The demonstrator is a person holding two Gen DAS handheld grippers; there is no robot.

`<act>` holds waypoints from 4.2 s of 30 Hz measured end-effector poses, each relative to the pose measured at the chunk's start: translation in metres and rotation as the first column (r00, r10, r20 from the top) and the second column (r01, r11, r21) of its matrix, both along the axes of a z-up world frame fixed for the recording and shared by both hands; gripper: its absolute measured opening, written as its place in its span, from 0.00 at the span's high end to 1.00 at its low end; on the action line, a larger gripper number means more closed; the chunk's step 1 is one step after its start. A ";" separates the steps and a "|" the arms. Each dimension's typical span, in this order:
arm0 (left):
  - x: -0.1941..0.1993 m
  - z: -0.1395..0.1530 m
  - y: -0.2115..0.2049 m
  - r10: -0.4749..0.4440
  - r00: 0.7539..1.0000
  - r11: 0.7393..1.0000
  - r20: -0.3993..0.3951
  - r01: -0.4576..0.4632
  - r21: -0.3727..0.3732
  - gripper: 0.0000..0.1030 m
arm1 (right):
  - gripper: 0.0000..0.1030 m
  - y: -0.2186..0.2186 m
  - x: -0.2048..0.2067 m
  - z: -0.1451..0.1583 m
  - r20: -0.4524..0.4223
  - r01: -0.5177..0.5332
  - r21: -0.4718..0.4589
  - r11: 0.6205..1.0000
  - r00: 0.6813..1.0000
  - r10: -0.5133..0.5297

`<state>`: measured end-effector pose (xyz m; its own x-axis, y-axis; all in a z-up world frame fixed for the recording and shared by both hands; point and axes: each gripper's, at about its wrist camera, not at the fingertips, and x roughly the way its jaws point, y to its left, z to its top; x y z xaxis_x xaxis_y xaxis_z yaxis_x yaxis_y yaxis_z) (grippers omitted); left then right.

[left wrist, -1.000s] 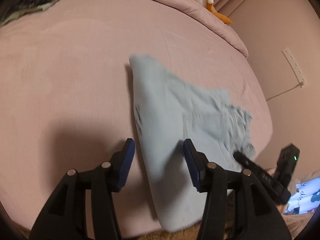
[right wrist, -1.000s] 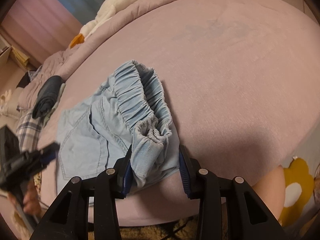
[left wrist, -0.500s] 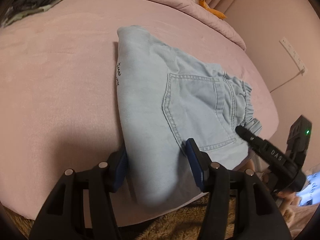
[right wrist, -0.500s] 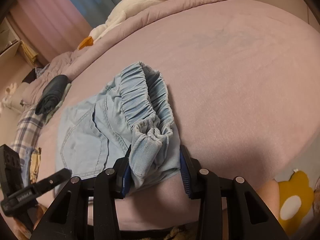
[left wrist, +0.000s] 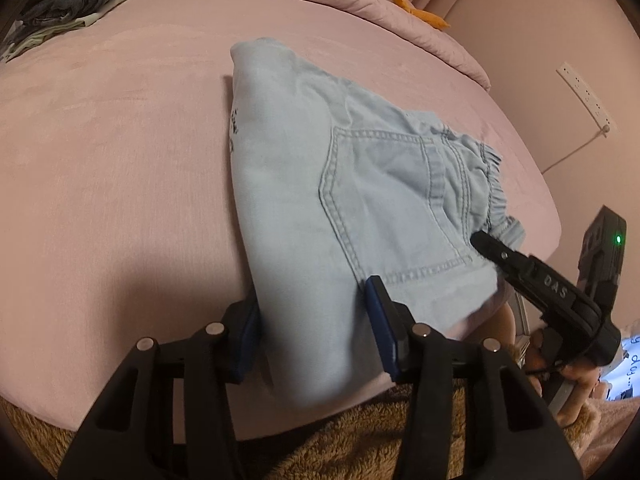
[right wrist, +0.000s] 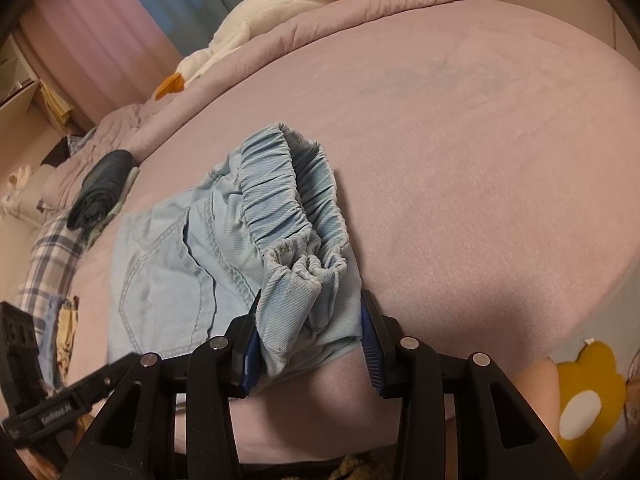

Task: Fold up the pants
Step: 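Hold the folded jeans with both grippers and press them flat, then open both grippers and release the folded jeans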

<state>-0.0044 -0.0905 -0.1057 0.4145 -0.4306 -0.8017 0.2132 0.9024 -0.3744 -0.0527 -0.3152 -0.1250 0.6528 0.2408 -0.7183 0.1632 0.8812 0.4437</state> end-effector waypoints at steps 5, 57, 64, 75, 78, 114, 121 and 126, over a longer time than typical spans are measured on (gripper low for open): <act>-0.011 -0.001 -0.002 -0.019 1.000 1.000 0.019 0.018 0.025 0.55 | 0.61 0.001 0.002 0.001 -0.008 0.000 -0.005 1.000 1.000 0.000; -0.002 0.021 0.012 0.047 0.999 0.999 0.018 -0.047 -0.023 0.33 | 0.57 -0.007 -0.003 -0.001 0.013 -0.028 0.037 0.999 1.000 0.028; -0.002 0.025 0.013 0.054 0.998 0.998 0.032 -0.053 -0.032 0.26 | 0.57 -0.008 -0.001 0.000 -0.002 -0.037 0.036 0.999 0.999 0.037; 0.002 0.027 0.025 0.072 0.997 0.995 0.041 -0.069 -0.067 0.26 | 0.38 -0.011 0.008 0.016 -0.047 -0.053 -0.003 0.999 0.997 0.053; 0.004 0.023 0.025 0.065 0.997 0.994 0.033 -0.061 -0.088 0.27 | 0.28 -0.009 0.008 0.031 -0.006 -0.060 -0.050 0.997 0.998 0.059; 0.029 0.031 0.035 0.064 0.997 0.997 0.036 -0.062 -0.055 0.35 | 0.26 -0.012 0.043 0.041 -0.020 -0.077 -0.093 0.993 0.997 0.075; 0.049 0.030 0.053 0.100 0.994 0.991 0.035 -0.096 -0.093 0.33 | 0.26 -0.017 0.043 0.043 -0.029 -0.106 -0.097 0.990 0.994 0.104; 0.047 0.020 0.052 0.103 0.994 0.991 0.029 -0.100 -0.088 0.19 | 0.13 -0.022 0.045 0.039 -0.025 -0.100 -0.073 0.992 0.995 0.098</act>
<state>0.0430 -0.0381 -0.0861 0.4852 -0.4516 -0.7487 0.1356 0.8848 -0.4458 -0.0080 -0.3368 -0.0863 0.6125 0.2493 -0.7501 0.0825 0.9236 0.3744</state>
